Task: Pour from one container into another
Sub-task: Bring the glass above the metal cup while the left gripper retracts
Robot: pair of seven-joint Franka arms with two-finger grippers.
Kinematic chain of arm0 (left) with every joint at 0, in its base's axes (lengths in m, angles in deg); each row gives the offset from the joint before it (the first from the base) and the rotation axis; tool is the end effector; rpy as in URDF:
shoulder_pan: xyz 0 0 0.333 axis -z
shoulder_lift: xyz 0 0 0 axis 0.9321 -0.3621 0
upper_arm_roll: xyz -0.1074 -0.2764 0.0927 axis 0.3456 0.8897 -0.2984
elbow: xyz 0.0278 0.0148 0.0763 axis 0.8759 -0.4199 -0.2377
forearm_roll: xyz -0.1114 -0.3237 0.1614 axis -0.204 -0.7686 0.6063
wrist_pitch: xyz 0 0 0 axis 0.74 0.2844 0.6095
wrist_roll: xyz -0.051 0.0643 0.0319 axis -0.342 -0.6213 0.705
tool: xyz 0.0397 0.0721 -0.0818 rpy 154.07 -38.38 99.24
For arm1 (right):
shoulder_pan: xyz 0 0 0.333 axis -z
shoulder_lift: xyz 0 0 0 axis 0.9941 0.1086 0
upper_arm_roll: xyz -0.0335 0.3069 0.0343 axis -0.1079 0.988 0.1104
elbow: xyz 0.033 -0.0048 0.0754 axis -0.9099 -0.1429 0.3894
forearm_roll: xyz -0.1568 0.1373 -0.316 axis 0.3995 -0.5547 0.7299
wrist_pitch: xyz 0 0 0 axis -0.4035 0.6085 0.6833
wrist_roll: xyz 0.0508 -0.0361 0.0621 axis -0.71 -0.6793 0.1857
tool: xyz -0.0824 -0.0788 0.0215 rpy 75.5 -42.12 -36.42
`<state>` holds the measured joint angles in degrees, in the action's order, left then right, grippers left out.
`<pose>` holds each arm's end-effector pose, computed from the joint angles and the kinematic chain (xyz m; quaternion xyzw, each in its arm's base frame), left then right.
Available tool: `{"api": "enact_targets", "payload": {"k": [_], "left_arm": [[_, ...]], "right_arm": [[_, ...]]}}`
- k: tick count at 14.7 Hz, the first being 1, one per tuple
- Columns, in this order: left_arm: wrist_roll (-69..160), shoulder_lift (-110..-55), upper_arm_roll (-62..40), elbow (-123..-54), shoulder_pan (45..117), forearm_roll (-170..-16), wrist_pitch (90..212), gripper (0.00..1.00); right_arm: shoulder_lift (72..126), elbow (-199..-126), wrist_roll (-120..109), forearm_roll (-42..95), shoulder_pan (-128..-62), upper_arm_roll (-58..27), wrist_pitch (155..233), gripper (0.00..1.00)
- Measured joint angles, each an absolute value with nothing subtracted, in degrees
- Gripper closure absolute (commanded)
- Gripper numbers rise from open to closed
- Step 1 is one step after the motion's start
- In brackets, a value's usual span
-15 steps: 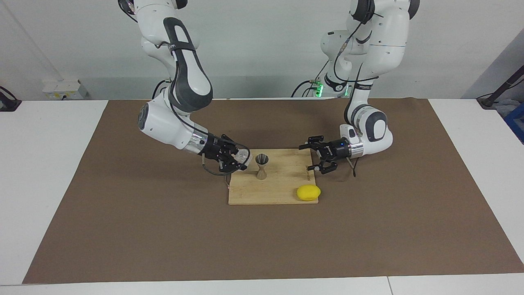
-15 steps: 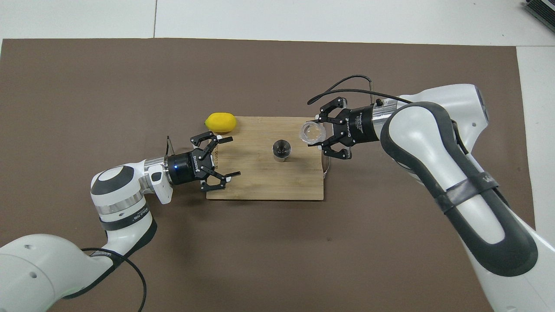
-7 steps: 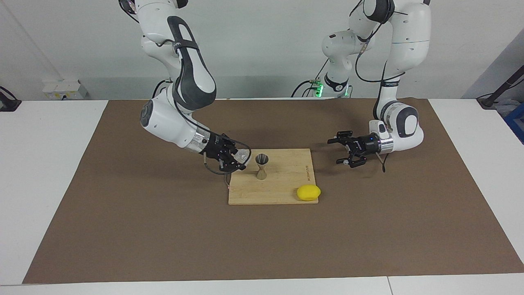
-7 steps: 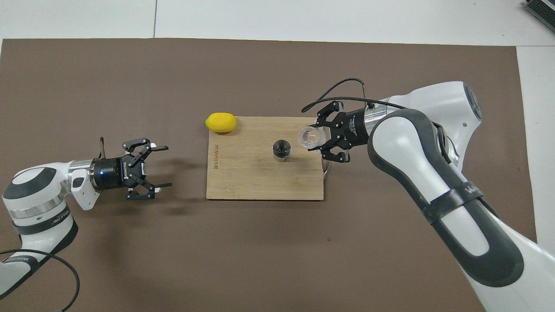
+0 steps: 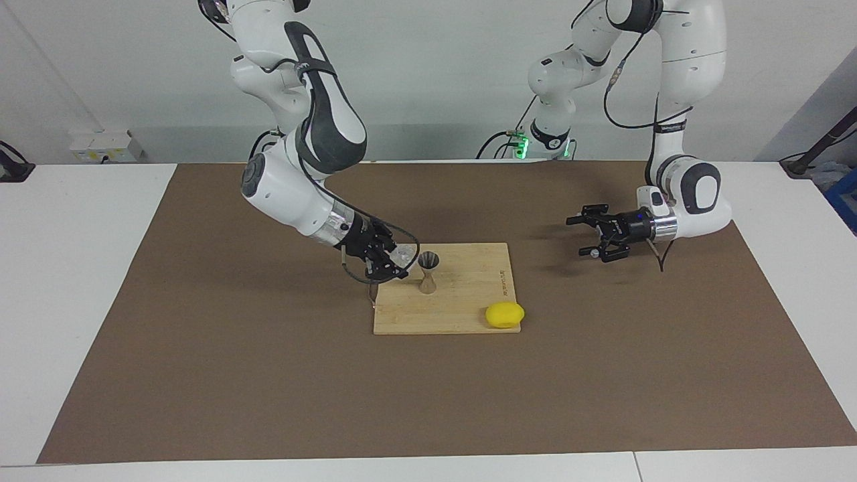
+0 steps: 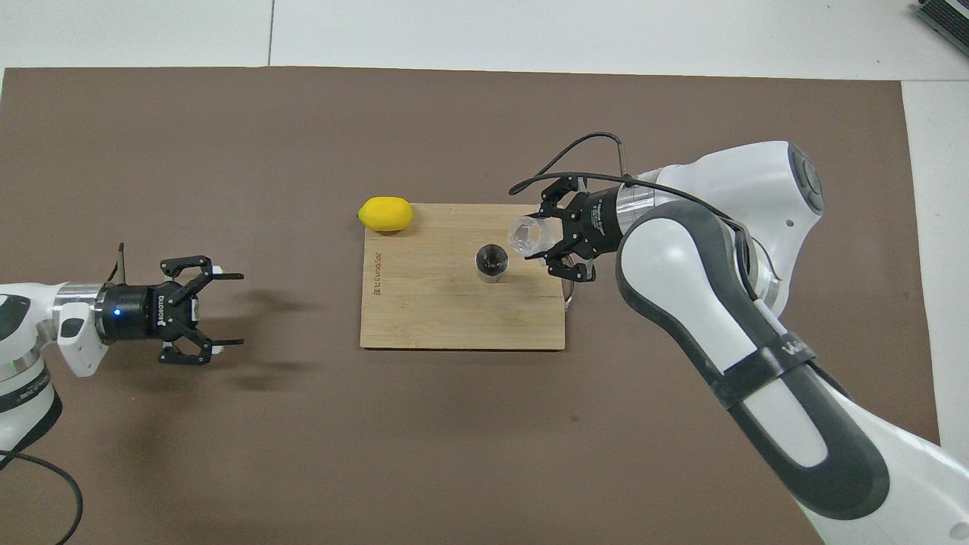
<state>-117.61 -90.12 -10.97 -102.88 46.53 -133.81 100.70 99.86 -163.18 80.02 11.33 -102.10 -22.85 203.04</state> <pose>0.4931 0.0526 0.2761 0.5214 -0.5751 0.4589 0.4322 0.5908 0.2294 0.3995 -0.6992 0.6351 0.2072 0.2546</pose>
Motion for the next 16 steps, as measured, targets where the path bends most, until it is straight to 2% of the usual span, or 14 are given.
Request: {"api": "enact_targets", "payload": {"k": [4,11,16], "left_arm": [[-113.81,-88.49,-11.01,-99.17,43.06,-125.77,100.15,0.0],[-104.77,-85.98,-11.95,-87.56,41.36,-110.37,99.84,0.0],[-93.88,-81.47,-12.12,-85.73,41.35,-101.57,100.0,0.0]], "right_arm": [[99.86,-162.81,81.6,12.88,-102.74,-22.86,204.06,1.0],[99.86,-162.45,85.99,18.48,-104.33,-22.86,204.9,1.0],[99.86,-162.44,87.53,20.76,-105.3,-22.83,204.94,1.0]]}}
